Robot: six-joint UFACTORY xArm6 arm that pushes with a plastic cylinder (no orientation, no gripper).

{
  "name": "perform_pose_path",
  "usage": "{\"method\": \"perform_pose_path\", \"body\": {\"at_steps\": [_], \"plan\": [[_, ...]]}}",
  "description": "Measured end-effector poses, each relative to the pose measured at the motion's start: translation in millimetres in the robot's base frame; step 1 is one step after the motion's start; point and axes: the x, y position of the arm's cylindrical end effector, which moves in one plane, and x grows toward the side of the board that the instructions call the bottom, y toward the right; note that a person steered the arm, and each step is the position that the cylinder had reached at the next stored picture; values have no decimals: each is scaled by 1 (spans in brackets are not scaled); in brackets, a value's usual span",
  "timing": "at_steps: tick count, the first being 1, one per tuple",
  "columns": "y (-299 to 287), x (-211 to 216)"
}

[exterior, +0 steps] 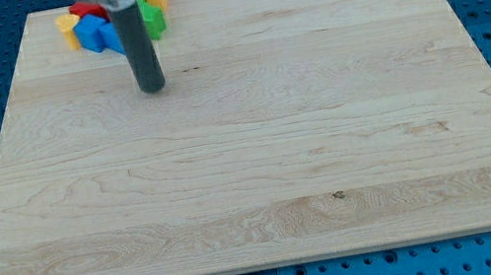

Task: Place yellow hexagon to the top right of the board

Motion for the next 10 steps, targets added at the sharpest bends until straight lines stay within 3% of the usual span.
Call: {"method": "perform_pose_path", "body": {"at_steps": [1, 10], "plan": [[0, 30], [1, 32]]}}
